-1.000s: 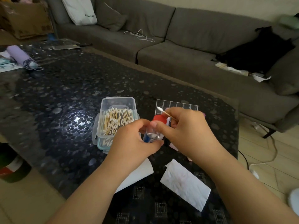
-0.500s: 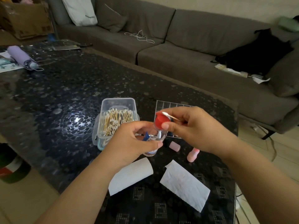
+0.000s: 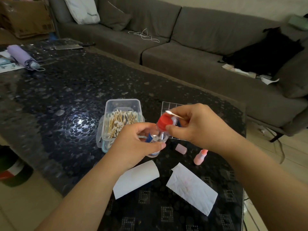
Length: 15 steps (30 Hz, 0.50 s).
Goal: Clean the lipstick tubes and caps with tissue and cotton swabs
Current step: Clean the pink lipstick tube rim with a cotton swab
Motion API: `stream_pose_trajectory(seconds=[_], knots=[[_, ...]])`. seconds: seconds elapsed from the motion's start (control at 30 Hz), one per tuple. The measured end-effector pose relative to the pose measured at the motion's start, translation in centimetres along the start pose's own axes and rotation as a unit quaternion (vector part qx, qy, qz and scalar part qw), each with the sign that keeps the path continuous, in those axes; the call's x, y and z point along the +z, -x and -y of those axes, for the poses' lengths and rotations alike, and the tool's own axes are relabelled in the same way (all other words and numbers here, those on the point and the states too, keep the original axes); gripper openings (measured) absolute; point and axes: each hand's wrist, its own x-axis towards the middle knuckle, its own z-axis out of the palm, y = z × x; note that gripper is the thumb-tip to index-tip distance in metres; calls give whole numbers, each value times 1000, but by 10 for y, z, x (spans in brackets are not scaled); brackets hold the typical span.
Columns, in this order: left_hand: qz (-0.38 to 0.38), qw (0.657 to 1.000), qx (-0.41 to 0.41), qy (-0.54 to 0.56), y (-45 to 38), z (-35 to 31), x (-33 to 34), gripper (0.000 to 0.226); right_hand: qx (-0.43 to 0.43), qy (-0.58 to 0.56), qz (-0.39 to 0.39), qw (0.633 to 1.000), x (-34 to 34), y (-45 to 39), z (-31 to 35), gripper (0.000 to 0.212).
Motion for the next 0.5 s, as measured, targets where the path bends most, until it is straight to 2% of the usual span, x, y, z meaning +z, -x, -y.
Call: stream_pose_trajectory(seconds=[0.07, 0.13, 0.2, 0.3, 0.4, 0.5], knots=[[-10, 1000, 1, 3, -1, 0, -1, 32, 6, 2, 4, 1000, -2, 0, 1, 43], [-22, 1000, 5, -2, -1, 0, 0, 34, 40, 10, -25, 999, 0, -2, 1, 54], [-27, 1000, 6, -11, 0, -1, 1, 35, 64, 31, -46, 996, 4, -3, 1, 49], [-27, 1000, 2, -12, 0, 0, 1, 33, 53, 15, -32, 998, 6, -3, 1, 28], [-25, 1000, -1, -15, 0, 0, 0, 34, 46, -15, -27, 998, 3, -3, 2, 32], [-25, 999, -3, -21, 0, 0, 1, 33, 51, -19, -43, 998, 4, -5, 3, 23]])
